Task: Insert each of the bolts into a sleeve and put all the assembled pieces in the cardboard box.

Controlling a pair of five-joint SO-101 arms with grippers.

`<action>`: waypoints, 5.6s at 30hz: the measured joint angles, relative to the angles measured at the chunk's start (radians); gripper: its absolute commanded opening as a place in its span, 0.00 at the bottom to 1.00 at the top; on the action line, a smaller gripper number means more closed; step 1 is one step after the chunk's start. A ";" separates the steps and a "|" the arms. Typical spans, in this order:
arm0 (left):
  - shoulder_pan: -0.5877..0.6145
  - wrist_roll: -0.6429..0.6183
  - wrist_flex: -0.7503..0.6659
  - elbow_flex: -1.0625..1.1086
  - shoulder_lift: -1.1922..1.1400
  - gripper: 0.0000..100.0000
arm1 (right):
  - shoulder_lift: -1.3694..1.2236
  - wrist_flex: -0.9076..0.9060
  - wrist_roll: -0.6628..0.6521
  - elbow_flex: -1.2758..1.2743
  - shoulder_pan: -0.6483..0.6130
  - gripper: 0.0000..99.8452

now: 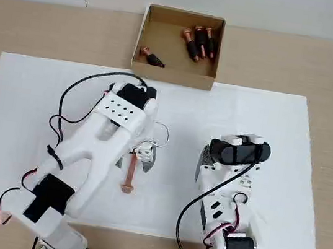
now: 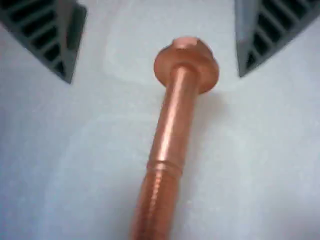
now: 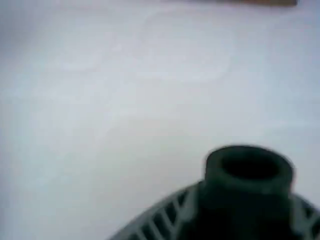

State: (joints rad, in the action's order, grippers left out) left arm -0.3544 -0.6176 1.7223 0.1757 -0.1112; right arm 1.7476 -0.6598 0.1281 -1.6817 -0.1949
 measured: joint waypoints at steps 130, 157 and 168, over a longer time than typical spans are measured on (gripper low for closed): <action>0.087 1.964 -0.241 -0.167 -0.227 0.01 | 0.000 -0.002 0.054 0.000 0.063 0.00; 0.087 1.964 -0.203 -0.269 -0.227 0.10 | 0.000 -0.002 0.054 0.000 0.063 0.00; 0.017 1.413 -0.106 -0.376 -0.100 0.10 | 0.000 -0.002 0.054 0.000 0.063 0.00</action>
State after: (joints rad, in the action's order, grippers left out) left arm -0.3376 0.7956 1.6164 -0.2002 -0.2110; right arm 1.7476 -0.6613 0.1818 -1.6817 -0.1320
